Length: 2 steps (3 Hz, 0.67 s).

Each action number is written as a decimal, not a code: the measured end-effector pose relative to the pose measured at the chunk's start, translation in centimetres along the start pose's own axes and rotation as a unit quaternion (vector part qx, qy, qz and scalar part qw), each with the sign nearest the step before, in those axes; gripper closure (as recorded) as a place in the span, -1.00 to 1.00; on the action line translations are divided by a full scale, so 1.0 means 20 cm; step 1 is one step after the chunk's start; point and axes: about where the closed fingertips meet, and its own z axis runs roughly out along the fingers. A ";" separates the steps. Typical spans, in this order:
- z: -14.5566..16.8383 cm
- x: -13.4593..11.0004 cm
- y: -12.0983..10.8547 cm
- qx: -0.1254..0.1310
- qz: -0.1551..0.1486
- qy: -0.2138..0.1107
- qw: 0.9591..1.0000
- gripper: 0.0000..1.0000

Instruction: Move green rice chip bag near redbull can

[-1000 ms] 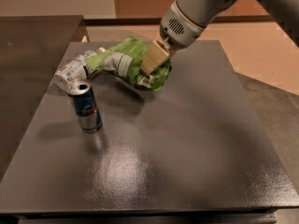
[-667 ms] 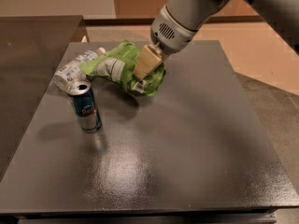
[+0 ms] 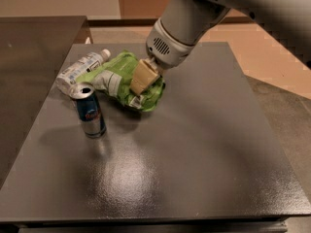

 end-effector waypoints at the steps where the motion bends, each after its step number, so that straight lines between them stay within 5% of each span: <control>1: 0.03 0.04 0.06 -0.004 0.000 0.003 1.000 1.00; 2: 0.05 0.05 0.10 -0.013 -0.006 0.002 1.000 0.65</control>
Offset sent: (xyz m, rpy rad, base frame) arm -0.0295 0.0135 -0.0164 0.0251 0.0277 0.0420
